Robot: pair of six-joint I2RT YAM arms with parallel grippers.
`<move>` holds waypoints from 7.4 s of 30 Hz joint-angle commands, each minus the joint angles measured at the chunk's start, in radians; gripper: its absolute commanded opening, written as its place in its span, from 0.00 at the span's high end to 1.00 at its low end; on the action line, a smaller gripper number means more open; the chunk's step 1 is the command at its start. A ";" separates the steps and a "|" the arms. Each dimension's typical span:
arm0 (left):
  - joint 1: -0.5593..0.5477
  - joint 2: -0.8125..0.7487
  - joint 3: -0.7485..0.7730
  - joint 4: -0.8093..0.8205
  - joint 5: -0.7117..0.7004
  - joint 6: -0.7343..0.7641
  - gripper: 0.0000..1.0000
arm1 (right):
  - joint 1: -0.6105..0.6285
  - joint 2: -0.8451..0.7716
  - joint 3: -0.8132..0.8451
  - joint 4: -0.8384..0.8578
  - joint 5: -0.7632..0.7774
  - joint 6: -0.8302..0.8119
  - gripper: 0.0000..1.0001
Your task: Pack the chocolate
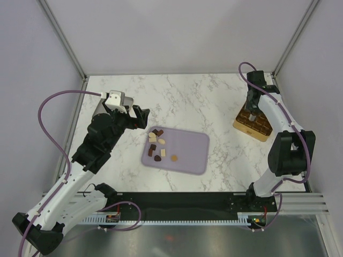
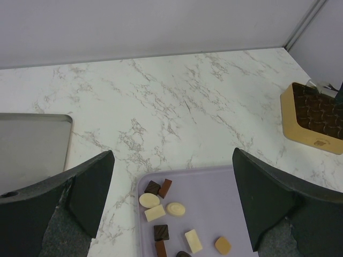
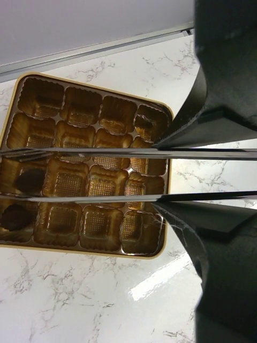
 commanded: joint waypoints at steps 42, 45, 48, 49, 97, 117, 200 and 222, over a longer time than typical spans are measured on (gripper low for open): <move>0.003 0.012 0.018 0.022 -0.025 -0.015 0.00 | 1.162 -0.397 -0.332 -0.035 -0.152 0.207 0.45; 0.003 0.012 0.016 0.020 -0.020 -0.017 0.00 | 1.194 -0.388 -0.343 -0.039 -0.129 0.221 0.44; 0.003 0.009 0.016 0.020 -0.022 -0.017 0.00 | 1.211 -0.376 -0.342 -0.039 -0.103 0.234 0.44; 0.003 0.011 0.018 0.022 -0.022 -0.017 0.00 | 1.213 -0.371 -0.342 -0.038 -0.097 0.237 0.44; 0.003 -0.005 0.016 0.020 -0.045 -0.009 0.00 | 1.213 -0.250 -0.262 -0.110 -0.045 0.257 0.60; 0.002 0.004 0.016 0.022 -0.010 -0.025 0.00 | 0.411 -0.264 0.049 -0.167 0.078 0.019 0.60; 0.002 0.009 0.016 0.020 -0.074 0.000 0.00 | 0.833 -0.386 -0.249 0.073 -0.252 0.155 0.48; 0.002 -0.008 0.010 0.019 -0.114 0.006 0.00 | 1.209 -0.173 -0.262 0.171 -0.048 0.412 0.47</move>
